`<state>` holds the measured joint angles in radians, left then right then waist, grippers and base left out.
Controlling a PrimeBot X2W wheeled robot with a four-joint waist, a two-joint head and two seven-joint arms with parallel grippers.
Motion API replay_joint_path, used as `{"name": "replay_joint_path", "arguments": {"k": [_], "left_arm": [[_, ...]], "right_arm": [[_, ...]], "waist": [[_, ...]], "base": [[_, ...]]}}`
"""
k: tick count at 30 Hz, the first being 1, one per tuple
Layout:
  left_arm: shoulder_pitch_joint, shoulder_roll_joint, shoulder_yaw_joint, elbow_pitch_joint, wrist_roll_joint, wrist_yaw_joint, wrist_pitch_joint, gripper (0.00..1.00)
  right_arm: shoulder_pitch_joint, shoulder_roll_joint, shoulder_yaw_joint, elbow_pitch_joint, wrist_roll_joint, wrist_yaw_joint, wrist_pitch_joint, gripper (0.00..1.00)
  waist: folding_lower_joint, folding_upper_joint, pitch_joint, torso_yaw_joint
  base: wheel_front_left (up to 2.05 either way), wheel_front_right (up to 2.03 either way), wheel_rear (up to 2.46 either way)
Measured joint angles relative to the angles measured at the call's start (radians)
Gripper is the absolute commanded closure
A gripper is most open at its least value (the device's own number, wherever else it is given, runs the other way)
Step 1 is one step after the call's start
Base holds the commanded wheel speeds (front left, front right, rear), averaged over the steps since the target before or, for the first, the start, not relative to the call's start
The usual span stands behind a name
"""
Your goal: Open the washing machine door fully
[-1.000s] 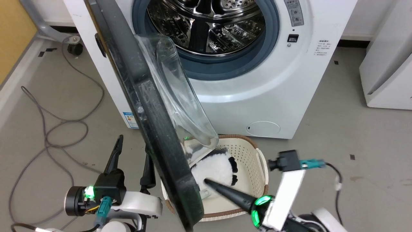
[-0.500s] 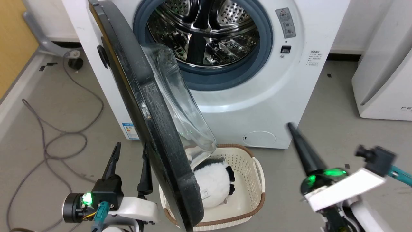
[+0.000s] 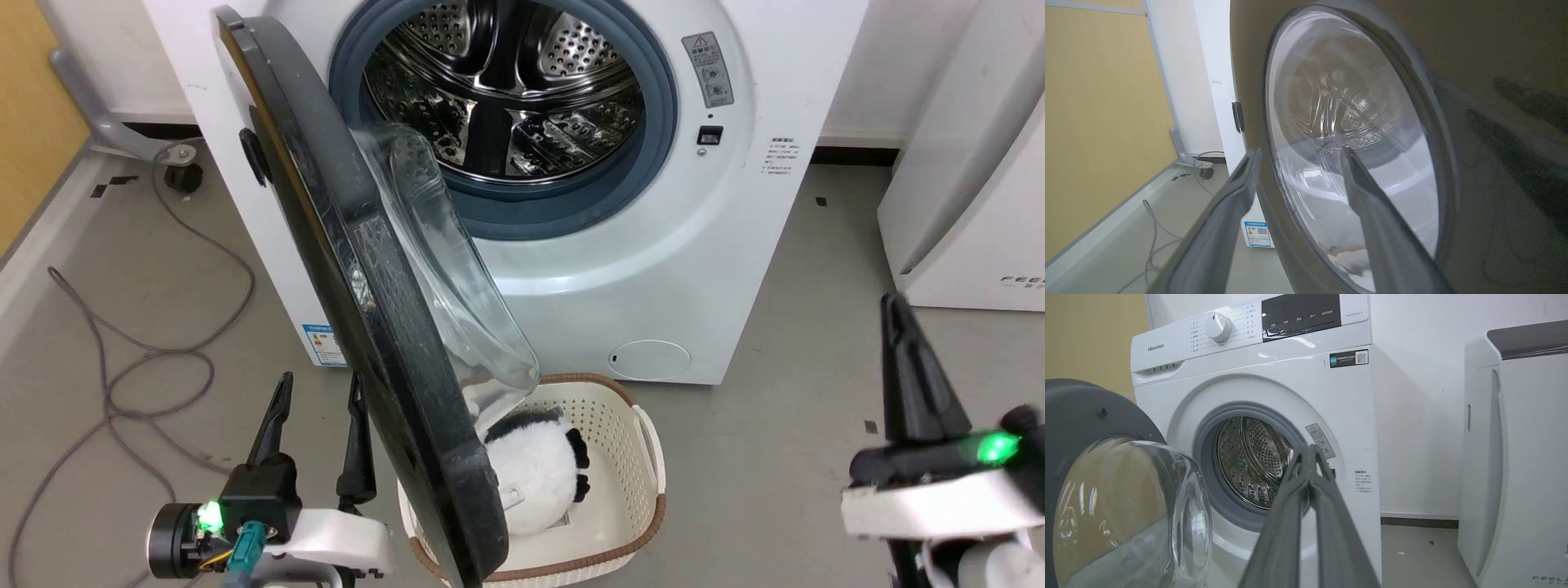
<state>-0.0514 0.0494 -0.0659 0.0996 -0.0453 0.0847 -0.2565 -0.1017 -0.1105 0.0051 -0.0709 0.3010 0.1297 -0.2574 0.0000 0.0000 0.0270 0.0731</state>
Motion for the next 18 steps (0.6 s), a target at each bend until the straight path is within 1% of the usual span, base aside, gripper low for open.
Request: {"name": "replay_joint_path", "arguments": {"k": [3, 7, 11, 15, 16, 17, 18], "left_arm": [[0.000, 0.000, -0.001, -0.001, 0.000, 0.000, 0.000, 0.00], [0.000, 0.000, -0.001, -0.002, 0.000, 0.000, 0.000, 0.00], [0.000, 0.000, 0.000, -0.002, 0.000, 0.000, 0.000, 0.00], [0.001, 0.000, 0.004, -0.002, 0.000, 0.000, 0.000, 0.00], [0.001, 0.000, 0.004, -0.001, 0.000, 0.000, 0.000, 0.00], [0.001, 0.000, 0.006, -0.001, 0.000, 0.000, 0.000, 0.00], [0.001, 0.000, 0.006, -0.001, 0.000, 0.000, 0.000, 0.00]], "right_arm": [[0.030, 0.004, -0.007, -0.011, -0.157, 0.000, 0.000, 1.00], [0.065, 0.024, -0.020, -0.007, -0.239, 0.000, 0.000, 1.00], [0.115, 0.042, -0.028, 0.020, -0.272, 0.000, 0.000, 1.00], [0.142, 0.051, -0.043, 0.058, -0.247, 0.000, 0.000, 1.00], [0.143, 0.052, -0.046, 0.065, -0.227, 0.000, 0.000, 0.82], [0.144, 0.052, -0.047, 0.070, -0.220, 0.000, 0.000, 0.04], [0.144, 0.052, -0.044, 0.073, -0.219, 0.000, 0.000, 0.00]], "waist": [[0.0000, 0.0000, 0.001, 0.002], [0.0000, 0.0000, 0.002, 0.003], [0.0000, 0.0000, 0.002, 0.003], [0.0000, 0.0000, 0.003, 0.003], [0.0000, 0.0000, 0.004, 0.002], [0.0000, 0.0000, 0.005, 0.002], [0.0000, 0.0000, 0.005, 0.002]], "base": [[0.00, 0.00, 0.00], [0.00, 0.00, 0.00], [0.00, 0.00, 0.00], [0.00, 0.00, 0.00], [0.00, 0.00, 0.00], [0.00, 0.00, 0.00], [0.00, 0.00, 0.00]]}}
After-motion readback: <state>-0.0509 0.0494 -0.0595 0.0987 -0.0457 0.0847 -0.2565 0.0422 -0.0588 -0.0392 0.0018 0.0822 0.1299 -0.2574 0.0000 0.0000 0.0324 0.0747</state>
